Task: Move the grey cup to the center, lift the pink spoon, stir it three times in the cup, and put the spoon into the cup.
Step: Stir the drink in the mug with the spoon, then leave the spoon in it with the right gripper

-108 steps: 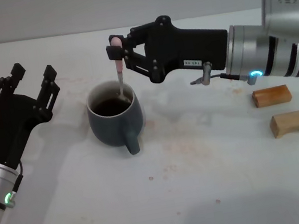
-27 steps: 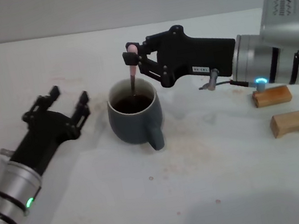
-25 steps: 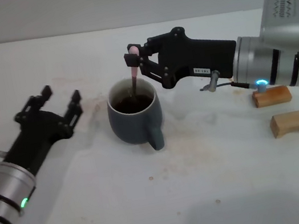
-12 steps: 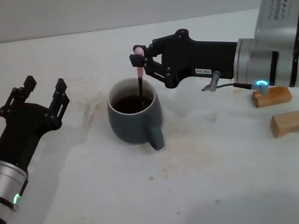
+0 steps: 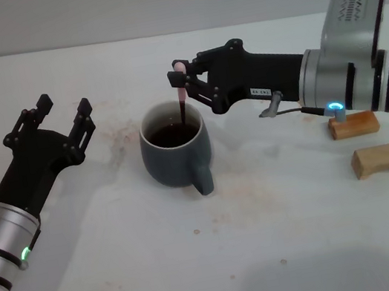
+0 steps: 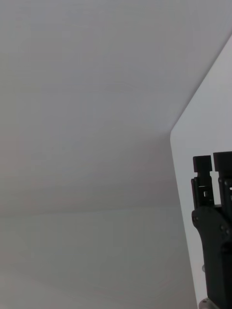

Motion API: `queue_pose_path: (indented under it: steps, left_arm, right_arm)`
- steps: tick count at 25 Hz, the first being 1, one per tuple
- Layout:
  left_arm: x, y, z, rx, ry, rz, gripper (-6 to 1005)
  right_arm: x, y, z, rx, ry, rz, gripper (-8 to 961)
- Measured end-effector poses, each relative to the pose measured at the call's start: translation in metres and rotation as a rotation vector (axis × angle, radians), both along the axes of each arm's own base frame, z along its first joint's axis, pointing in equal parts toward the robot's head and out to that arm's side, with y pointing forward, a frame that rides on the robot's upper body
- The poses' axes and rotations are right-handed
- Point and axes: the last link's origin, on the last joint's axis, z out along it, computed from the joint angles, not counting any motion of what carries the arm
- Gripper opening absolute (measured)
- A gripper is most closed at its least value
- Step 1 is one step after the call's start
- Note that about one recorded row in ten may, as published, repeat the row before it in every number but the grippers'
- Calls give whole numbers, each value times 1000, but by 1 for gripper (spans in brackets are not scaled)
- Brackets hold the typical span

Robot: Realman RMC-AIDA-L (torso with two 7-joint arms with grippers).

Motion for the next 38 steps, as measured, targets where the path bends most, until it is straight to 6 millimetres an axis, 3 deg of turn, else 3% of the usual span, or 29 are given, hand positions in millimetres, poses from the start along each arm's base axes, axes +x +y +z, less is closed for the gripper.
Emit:
queue_pose_path:
  steps: [23,38]
  left_arm:
    - [-1,3,-1,-10,8,11,645]
    - [1,9,-4,-29,28,14,645]
  right_arm:
    - [-17,-2,-9,-93,-32,49,110]
    - [7,-11,1,-66,2,-12,110]
